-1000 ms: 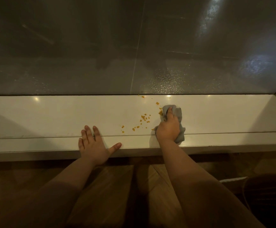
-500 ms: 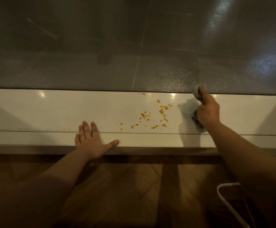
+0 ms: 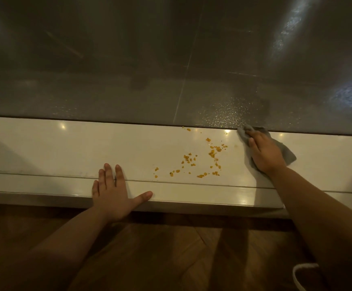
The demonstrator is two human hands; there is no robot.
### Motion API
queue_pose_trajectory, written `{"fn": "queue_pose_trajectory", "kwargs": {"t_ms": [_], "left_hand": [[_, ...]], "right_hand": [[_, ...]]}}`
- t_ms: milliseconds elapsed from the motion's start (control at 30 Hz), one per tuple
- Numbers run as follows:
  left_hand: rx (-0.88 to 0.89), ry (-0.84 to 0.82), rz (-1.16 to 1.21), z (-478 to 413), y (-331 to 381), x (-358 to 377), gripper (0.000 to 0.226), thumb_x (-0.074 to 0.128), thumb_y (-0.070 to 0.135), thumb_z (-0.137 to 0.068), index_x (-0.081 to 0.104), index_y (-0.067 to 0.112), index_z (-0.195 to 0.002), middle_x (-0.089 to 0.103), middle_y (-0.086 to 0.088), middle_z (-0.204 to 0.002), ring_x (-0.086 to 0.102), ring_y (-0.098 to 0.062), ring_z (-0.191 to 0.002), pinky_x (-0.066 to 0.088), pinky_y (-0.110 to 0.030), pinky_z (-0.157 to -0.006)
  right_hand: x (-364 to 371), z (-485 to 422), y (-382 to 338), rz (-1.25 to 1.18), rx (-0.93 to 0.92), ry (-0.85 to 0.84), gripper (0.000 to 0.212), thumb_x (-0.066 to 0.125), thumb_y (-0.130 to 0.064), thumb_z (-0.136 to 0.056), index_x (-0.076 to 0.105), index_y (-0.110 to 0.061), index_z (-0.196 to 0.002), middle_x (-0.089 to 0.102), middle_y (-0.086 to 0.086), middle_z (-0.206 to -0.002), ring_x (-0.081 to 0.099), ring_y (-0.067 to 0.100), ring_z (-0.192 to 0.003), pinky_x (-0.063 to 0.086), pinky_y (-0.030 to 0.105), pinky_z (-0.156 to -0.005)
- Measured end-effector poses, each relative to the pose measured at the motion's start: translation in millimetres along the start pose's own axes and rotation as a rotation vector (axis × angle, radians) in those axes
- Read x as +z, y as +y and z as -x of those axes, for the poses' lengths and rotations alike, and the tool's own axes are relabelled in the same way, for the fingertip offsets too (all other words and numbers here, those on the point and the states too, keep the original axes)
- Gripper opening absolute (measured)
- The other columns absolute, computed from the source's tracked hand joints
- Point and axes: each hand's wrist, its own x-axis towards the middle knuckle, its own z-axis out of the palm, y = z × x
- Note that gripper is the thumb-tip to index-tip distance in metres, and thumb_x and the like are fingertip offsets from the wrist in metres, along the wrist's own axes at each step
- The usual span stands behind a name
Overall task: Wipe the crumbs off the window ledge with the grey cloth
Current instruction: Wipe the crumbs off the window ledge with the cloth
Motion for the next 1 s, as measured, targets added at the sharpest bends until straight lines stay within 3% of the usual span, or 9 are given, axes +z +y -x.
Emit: {"fn": "queue_pose_trajectory", "kwargs": {"t_ms": [367, 500, 733, 800, 900, 1000], "left_hand": [[-0.013, 0.010, 0.001, 2.2, 1.7, -0.5, 0.125, 0.020, 0.085, -0.053, -0.022, 0.013, -0.147, -0.028, -0.016, -0.154, -0.021, -0.032, -0.145, -0.005, -0.046, -0.118], [-0.010, 0.013, 0.003, 0.6, 0.8, 1.0, 0.126, 0.020, 0.085, -0.053, -0.021, 0.013, -0.147, -0.028, -0.016, -0.154, -0.021, -0.032, -0.145, -0.005, -0.046, -0.118], [-0.006, 0.000, 0.000, -0.3, 0.5, 0.3, 0.126, 0.019, 0.086, -0.053, -0.023, 0.013, -0.146, -0.029, -0.016, -0.154, -0.022, -0.032, -0.144, -0.005, -0.047, -0.118], [-0.002, -0.002, -0.001, 0.0, 0.5, -0.3, 0.126, 0.019, 0.086, -0.053, -0.023, 0.013, -0.146, -0.029, -0.016, -0.154, -0.022, -0.033, -0.144, -0.005, -0.047, -0.118], [0.006, -0.008, 0.008, 0.5, 0.2, -1.1, 0.125, 0.020, 0.086, -0.054, -0.023, 0.013, -0.146, -0.029, -0.016, -0.153, -0.023, -0.033, -0.144, -0.005, -0.047, -0.118], [0.006, -0.011, 0.009, 1.0, 0.6, -1.3, 0.124, 0.021, 0.085, -0.056, -0.024, 0.013, -0.146, -0.030, -0.016, -0.153, -0.023, -0.033, -0.144, -0.006, -0.047, -0.118]], "right_hand": [[20.4, -9.6, -48.3, -0.056, -0.132, -0.134, 0.042, 0.034, -0.028, -0.098, 0.045, -0.022, -0.138, 0.046, 0.006, -0.144, 0.042, 0.024, -0.130, 0.031, 0.033, -0.105], [31.3, -12.1, -69.3, -0.051, -0.233, -0.202, 0.045, 0.033, -0.029, -0.096, 0.044, -0.022, -0.139, 0.047, 0.004, -0.144, 0.043, 0.024, -0.131, 0.031, 0.033, -0.107], [54.3, -3.2, -107.9, -0.179, -0.279, -0.271, 0.042, 0.036, -0.013, -0.097, 0.049, -0.025, -0.136, 0.048, 0.001, -0.143, 0.043, 0.017, -0.132, 0.027, 0.024, -0.112], [57.8, 3.0, -114.6, -0.185, -0.299, -0.279, 0.043, 0.036, -0.010, -0.097, 0.049, -0.024, -0.136, 0.047, 0.001, -0.144, 0.041, 0.015, -0.133, 0.022, 0.017, -0.108], [63.6, 8.9, -122.8, -0.209, -0.300, -0.278, 0.044, 0.037, -0.008, -0.096, 0.051, -0.027, -0.133, 0.051, 0.000, -0.140, 0.045, 0.016, -0.130, 0.026, 0.016, -0.105], [63.6, 14.1, -130.0, -0.289, -0.225, -0.272, 0.044, 0.034, -0.009, -0.097, 0.054, -0.028, -0.131, 0.056, -0.001, -0.132, 0.051, 0.015, -0.117, 0.027, -0.002, -0.088]]}}
